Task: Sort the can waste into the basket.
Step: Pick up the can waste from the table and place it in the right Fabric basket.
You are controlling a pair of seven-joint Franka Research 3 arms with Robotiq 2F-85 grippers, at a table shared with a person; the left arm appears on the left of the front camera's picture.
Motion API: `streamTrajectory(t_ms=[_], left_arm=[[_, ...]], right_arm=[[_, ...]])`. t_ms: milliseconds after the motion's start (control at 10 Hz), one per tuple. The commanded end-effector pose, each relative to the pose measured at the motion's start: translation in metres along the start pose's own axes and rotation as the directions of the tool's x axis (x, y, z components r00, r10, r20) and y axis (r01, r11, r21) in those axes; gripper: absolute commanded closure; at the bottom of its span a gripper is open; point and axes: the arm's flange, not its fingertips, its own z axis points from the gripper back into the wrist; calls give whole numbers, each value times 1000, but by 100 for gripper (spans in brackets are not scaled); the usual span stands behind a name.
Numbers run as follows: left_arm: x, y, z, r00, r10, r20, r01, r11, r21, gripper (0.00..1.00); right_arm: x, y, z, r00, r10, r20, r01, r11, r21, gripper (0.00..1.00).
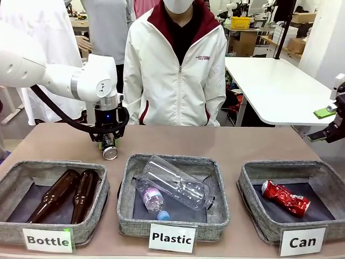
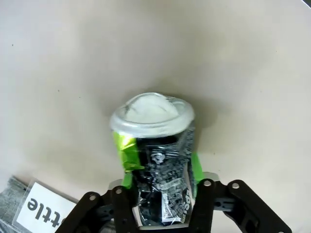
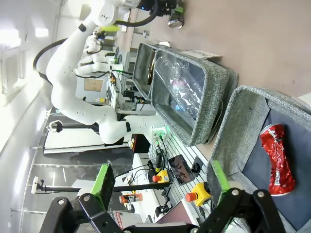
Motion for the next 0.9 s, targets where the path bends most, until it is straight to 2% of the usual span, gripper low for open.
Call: streamTrajectory(t_ms=[0, 100, 200, 300, 400, 500, 600, 700, 800], left_arm=[[3, 3, 7, 1000, 9, 1, -9, 1000, 0, 100], [2, 5, 8, 1000, 11, 1, -11, 1000, -6, 95], [1, 7, 10, 1000, 14, 0, -14, 1000, -9, 100], [-3, 11, 17, 1000, 8, 7, -8, 1000, -19, 100], [-13, 26, 43, 997, -73, 6, 74, 993, -88, 100], [-31, 47, 80, 990, -128, 61, 135, 979, -150, 100], [-59, 71, 121, 968, -224, 111, 243, 950, -197, 100], [-90, 94, 152, 940, -296, 169, 326, 925, -193, 100], [-116, 112, 169, 899, -405, 166, 430, 888, -165, 100]], right_arm=[[-1, 0, 1, 1000, 23, 3, -23, 1000, -9, 0], [-1, 0, 1, 1000, 23, 3, -23, 1000, -9, 0], [-1, 0, 1, 1000, 23, 3, -23, 1000, -9, 0], [-1, 0, 1, 1000, 23, 3, -23, 1000, -9, 0], [-1, 0, 1, 1000, 23, 3, -23, 1000, -9, 0], [-1, 0, 1, 1000, 23, 3, -23, 1000, -9, 0], [-1, 0, 1, 1000, 23, 3, -23, 1000, -9, 0], [-1, 0, 1, 1000, 23, 3, -23, 1000, -9, 0], [-1, 0, 1, 1000, 23, 3, -23, 1000, -9, 0]])
